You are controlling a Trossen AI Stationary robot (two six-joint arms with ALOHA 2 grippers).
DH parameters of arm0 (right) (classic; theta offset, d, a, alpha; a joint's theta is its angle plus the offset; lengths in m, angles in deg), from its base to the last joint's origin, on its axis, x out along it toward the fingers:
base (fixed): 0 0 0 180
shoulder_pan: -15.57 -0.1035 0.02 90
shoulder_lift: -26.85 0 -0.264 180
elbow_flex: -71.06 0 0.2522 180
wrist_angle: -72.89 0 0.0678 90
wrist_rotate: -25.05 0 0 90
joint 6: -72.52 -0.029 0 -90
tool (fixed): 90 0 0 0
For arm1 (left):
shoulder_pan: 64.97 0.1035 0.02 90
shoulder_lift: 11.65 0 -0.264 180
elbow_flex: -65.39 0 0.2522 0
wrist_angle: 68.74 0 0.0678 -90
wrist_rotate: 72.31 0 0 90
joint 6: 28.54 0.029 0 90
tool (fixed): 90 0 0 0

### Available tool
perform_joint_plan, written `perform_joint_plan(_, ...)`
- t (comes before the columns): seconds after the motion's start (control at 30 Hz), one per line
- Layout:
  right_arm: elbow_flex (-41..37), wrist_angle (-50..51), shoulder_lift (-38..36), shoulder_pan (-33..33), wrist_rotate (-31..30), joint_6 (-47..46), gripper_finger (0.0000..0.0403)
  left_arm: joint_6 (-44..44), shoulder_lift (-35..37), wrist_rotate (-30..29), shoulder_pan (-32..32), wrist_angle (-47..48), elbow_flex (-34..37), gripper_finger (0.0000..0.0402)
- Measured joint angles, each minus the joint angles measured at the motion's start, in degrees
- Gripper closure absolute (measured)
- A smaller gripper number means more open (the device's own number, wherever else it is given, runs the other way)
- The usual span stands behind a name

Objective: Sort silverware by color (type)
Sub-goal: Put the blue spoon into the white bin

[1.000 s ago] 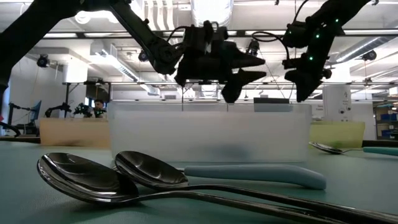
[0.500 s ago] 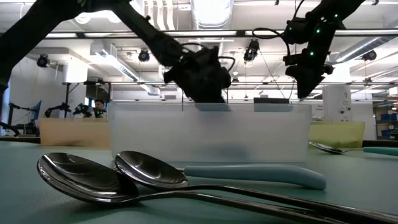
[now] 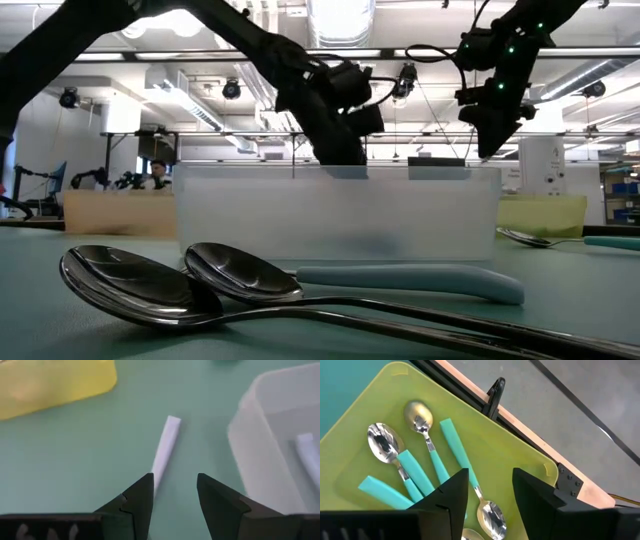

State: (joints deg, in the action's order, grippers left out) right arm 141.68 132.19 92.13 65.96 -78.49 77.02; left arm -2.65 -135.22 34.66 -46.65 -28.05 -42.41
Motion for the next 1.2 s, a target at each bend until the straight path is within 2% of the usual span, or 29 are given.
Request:
perform_joint_plan(0.17,0.0,0.0,0.0,0.0,0.0,0.0,0.0259,-1.3,-3.0,-1.3,-0.1,-1.4,-1.6,0.0265)
perform_joint_plan(0.3,0.0,0.0,0.0,0.0,0.1,0.0,0.0264,-2.5,-6.9,-1.9,-0.4,1.6,-7.0,0.0265)
perform_joint_plan(0.57,0.0,0.0,0.1,0.0,0.1,0.0,0.0262,-1.1,-19.0,-3.1,-1.2,22.2,-26.5,0.0265)
perform_joint_plan(0.8,0.0,0.0,0.1,0.0,0.2,0.0,0.0267,-2.1,-27.8,-9.8,-2.3,34.4,-41.0,0.0281)
perform_joint_plan(1.03,0.0,0.0,0.1,0.0,0.2,0.0,0.0265,-6.6,-27.9,-10.2,-2.2,33.5,-40.7,0.0381)
perform_joint_plan(1.2,0.0,0.0,0.1,0.0,0.2,0.0,0.0261,-8.4,-26.9,-10.8,-2.7,33.7,-40.6,0.0382)
